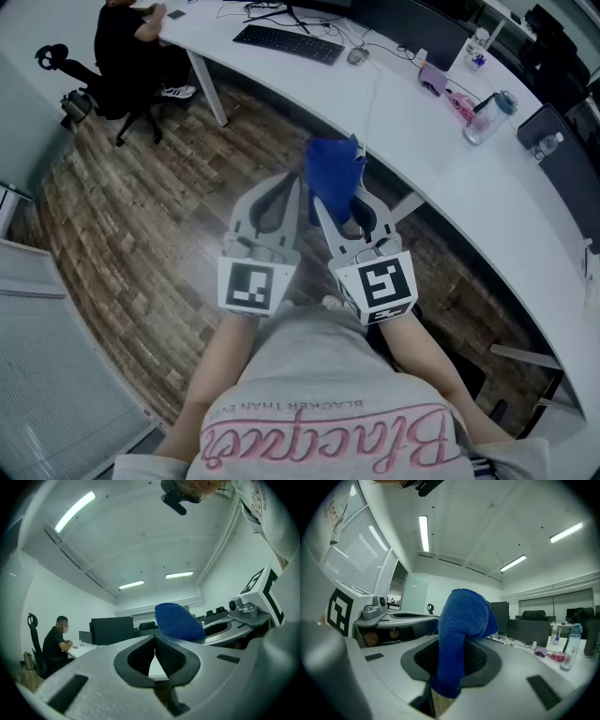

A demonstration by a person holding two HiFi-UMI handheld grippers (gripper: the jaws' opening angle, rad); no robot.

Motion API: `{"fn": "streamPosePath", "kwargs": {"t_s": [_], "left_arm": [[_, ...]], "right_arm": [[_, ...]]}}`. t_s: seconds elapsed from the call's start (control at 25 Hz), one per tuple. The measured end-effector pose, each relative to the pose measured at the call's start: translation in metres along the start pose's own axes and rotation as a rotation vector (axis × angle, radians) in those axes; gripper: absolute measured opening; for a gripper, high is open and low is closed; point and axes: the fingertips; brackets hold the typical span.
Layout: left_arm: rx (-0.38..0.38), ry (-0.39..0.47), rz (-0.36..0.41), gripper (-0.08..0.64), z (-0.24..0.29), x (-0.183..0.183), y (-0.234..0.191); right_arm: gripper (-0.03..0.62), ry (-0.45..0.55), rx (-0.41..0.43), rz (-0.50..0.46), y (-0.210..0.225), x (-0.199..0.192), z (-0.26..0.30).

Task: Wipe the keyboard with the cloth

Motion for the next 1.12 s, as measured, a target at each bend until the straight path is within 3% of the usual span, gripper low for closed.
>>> {"fn": "streamPosePath", "kwargs": {"t_s": [1.12], "left_arm": [[-0.025,-0.008,-0.050,0.006,-0.039,-0.013,-0.053]], "right_arm": [[0.097,0.021,-0.023,0.076,-0.056,0.004,0.025]]}}
Point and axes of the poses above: the fingertips, and each gripper's own axes: z forward along the fingers, y to its right, x out of its top, and after that the axes turned 2 degrees about -z, right-handed
